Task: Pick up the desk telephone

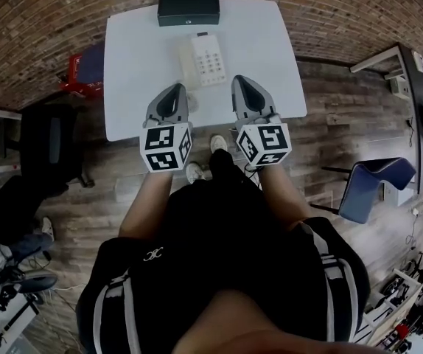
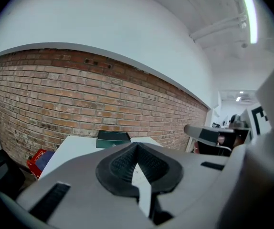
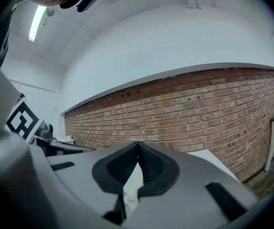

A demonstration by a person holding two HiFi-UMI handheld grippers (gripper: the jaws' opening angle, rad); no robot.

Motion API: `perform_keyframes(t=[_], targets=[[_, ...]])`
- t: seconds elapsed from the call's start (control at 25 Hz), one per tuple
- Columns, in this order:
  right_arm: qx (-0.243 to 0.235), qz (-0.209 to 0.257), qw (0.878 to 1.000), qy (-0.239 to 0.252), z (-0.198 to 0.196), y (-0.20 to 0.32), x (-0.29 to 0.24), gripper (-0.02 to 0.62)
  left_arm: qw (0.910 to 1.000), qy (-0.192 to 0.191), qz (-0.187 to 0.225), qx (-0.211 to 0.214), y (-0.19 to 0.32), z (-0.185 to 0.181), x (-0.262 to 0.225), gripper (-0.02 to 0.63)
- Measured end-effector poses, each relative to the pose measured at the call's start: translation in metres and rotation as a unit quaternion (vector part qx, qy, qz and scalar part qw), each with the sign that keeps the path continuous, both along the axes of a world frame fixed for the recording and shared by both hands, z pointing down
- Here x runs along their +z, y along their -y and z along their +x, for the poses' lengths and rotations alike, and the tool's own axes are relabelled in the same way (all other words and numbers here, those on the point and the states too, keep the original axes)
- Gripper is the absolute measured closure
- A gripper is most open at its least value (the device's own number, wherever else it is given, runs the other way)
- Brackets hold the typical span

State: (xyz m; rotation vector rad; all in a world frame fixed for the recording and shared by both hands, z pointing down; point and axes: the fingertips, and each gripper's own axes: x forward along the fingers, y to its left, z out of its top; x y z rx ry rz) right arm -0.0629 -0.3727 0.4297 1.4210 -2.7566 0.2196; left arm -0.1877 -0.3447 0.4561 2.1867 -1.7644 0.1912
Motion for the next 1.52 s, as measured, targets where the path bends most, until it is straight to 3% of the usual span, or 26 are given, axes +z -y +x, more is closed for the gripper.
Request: perform_keyframes(t=[0.32,0.52,0.64,0.68,0.76,1.0,1.16,1.52], targets=[[-0.034,-0.038,0.998,-0.03,-0.006,0.057,0.053,0.597,0.9983,-0.015,-0.054,-0.017,0.053,-0.008,0.042,0.607],[-0.05,-0.08,0.996,-0.003,0.0,0.095,0.079,0.597,0.9893,-0.096,-0.106,-0.029,0.08,-0.015,0.077,0.606],[-0.055,-0.111,0.992,-0.003,0.0,0.119,0.098,0.594,0.9855,-0.102,-0.129,-0.04,0.096,-0.025,0.097,0.607],[-0.067,-0.127,0.99,-0.004,-0.003,0.126,0.106,0.586,0.9856,-0.095,-0.134,-0.04,0.101,-0.027,0.104,0.606],[-0.093,-0.164,0.982,0.0,-0.011,0.137,0.125,0.51,0.9851,-0.089,-0.141,-0.04,0.111,-0.031,0.117,0.553],[-0.114,-0.236,0.965,0.0,-0.021,0.173,0.171,0.475,0.973,-0.135,-0.185,-0.029,0.141,-0.027,0.149,0.347],[-0.108,-0.278,0.954,-0.003,-0.024,0.194,0.202,0.426,0.9644,-0.16,-0.209,-0.025,0.158,-0.026,0.171,0.321],[-0.113,-0.373,0.921,-0.003,-0.036,0.213,0.246,0.425,0.9492,-0.175,-0.261,0.018,0.176,-0.024,0.205,0.321]])
